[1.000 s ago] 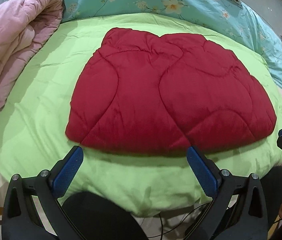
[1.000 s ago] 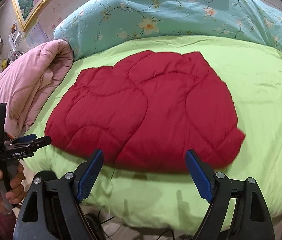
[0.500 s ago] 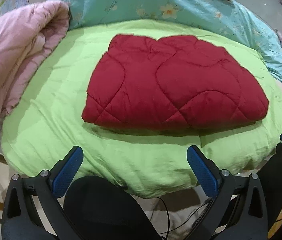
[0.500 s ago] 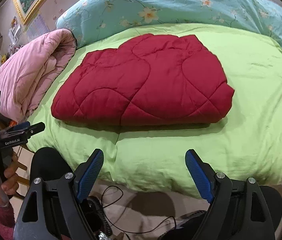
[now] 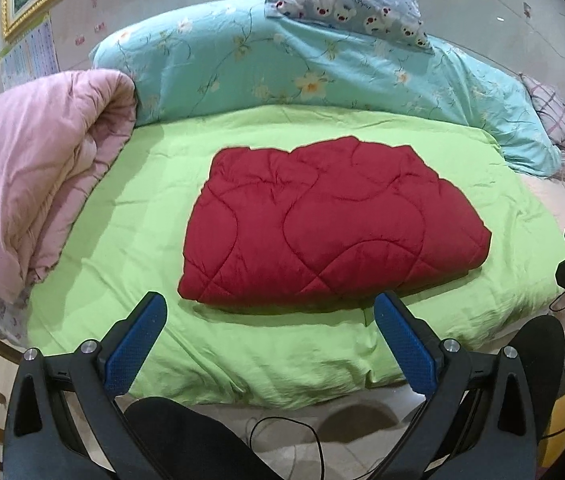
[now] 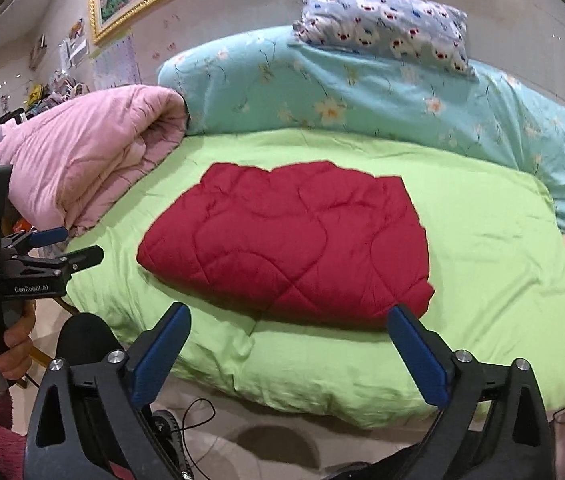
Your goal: Fold large clothes
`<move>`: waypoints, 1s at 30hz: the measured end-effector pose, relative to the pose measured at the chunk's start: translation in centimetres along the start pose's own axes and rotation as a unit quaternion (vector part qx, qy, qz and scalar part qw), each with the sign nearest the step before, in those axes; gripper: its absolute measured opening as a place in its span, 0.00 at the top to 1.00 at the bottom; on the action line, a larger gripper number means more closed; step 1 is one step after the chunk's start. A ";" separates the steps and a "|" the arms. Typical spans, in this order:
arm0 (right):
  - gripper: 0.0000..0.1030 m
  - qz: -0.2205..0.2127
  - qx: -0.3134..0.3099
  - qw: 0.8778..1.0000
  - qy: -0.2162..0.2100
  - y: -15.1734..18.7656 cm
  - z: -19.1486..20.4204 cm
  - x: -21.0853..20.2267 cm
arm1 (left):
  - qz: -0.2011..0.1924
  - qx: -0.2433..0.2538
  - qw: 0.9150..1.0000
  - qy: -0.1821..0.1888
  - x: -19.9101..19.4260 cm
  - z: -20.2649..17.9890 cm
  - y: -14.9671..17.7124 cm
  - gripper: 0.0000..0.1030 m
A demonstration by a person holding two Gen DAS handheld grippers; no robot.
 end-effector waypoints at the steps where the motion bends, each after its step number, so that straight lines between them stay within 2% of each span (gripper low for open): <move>1: 0.02 0.000 -0.001 1.000 0.001 -0.1 0.1 -0.2 | -0.001 0.005 1.000 -0.006 -0.3 -0.1 -0.1 0.00; 6: 0.01 0.008 -0.005 1.000 0.011 0.5 0.1 0.6 | -0.003 0.016 0.999 -0.032 0.0 -0.5 0.0 0.00; 18: 0.01 0.046 0.023 0.998 0.024 4.1 -0.8 5.2 | 0.029 0.016 0.999 -0.037 3.0 -1.0 1.6 0.00; 24: 0.01 0.054 0.038 0.998 0.022 4.2 -1.3 7.2 | 0.042 0.022 0.998 -0.036 4.8 -1.4 1.8 0.00; 30: 0.01 0.050 0.031 0.998 0.018 3.2 -1.0 7.6 | 0.037 0.019 0.999 -0.036 5.2 -1.2 1.2 0.00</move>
Point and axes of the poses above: each gripper's, at about its wrist camera, not at the fingertips, and x roughly the way its jaws point, z to its left, y to its underside, the point moved 7 cm from there along x, roughly the way its jaws point, and after that the axes turned 4 degrees about x, right-handed, at the moved point
